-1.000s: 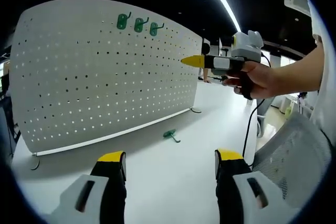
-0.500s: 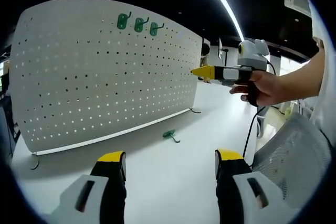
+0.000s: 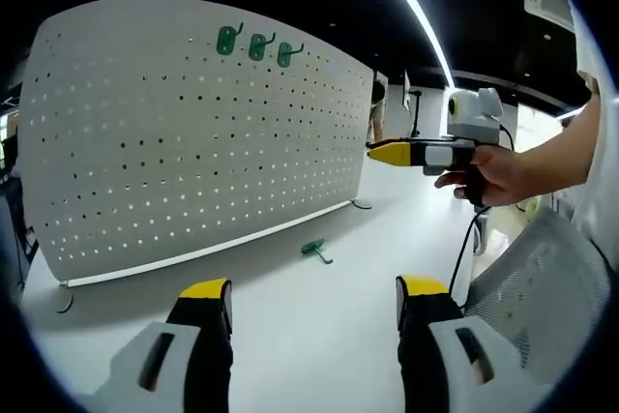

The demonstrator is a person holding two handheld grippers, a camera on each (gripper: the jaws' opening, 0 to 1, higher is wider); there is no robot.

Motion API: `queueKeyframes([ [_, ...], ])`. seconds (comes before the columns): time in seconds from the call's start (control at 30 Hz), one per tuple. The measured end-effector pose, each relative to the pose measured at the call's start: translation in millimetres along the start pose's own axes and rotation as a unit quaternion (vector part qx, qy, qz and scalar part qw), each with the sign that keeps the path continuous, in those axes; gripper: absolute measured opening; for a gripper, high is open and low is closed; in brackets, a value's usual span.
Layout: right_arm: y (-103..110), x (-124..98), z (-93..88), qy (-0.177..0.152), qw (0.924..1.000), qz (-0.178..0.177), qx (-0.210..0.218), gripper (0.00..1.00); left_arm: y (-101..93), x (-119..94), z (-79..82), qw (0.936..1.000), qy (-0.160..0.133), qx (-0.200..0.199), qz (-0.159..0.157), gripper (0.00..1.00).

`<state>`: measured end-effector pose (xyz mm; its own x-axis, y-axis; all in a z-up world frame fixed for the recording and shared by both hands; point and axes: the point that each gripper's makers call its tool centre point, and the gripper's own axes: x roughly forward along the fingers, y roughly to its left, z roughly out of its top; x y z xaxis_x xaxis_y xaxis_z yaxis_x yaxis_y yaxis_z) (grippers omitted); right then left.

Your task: Insert the hook assembly into the mounting plate slot until the hook locks in place.

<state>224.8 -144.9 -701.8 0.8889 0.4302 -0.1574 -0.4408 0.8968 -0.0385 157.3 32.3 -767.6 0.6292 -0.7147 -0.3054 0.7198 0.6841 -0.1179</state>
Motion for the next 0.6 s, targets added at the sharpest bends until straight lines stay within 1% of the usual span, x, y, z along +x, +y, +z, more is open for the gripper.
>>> queueKeyframes([
  [0.3,-4,-9,-12.1,0.012,0.9999,-0.002,0.008,0.48,1.3,0,-0.8,1.0,0.0,-0.001,0.001,0.71],
  [0.6,-1,-18,-28.0,0.03,0.9995,0.003,0.012,0.49,1.5,0,-1.5,1.0,0.002,-0.002,0.001,0.71],
])
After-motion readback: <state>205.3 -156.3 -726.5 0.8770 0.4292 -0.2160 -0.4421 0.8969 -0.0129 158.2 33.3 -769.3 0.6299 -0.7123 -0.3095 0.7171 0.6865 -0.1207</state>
